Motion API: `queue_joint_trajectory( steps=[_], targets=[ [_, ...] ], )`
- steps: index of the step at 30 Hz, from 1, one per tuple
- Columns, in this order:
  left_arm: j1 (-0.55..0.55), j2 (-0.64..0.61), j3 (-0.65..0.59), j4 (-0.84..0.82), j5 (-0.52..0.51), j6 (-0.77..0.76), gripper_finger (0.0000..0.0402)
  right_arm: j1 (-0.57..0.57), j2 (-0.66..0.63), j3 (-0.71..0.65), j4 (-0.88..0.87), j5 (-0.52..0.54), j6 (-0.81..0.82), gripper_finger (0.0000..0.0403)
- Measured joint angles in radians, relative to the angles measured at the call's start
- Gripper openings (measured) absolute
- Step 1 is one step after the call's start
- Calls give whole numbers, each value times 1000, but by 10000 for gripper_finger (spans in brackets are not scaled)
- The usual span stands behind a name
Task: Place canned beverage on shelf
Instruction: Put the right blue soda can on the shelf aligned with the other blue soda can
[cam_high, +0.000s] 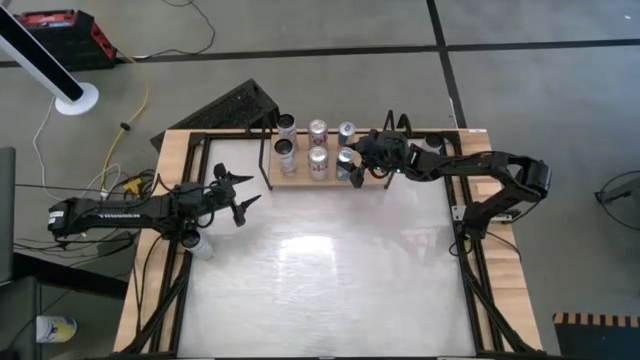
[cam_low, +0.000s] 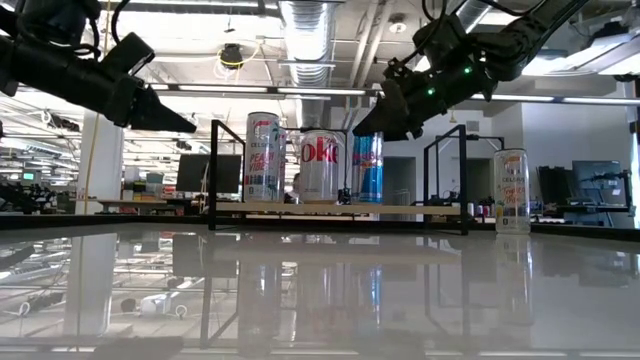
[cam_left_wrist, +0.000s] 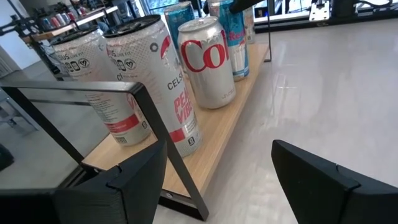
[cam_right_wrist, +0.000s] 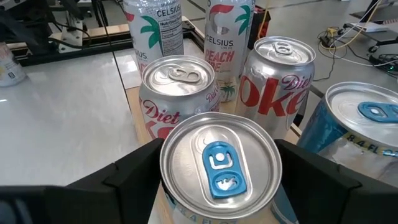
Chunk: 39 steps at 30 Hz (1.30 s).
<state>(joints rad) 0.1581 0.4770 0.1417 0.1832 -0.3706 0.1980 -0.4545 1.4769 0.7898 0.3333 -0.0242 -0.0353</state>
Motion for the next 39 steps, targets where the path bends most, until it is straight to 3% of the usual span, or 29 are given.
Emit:
queue_joint_trajectory(
  steps=[39],
  targets=[
    [0, 0, 0, -14, 1, -1, 275, 3, -17, 0, -44, 82, -131, 324]
  ],
)
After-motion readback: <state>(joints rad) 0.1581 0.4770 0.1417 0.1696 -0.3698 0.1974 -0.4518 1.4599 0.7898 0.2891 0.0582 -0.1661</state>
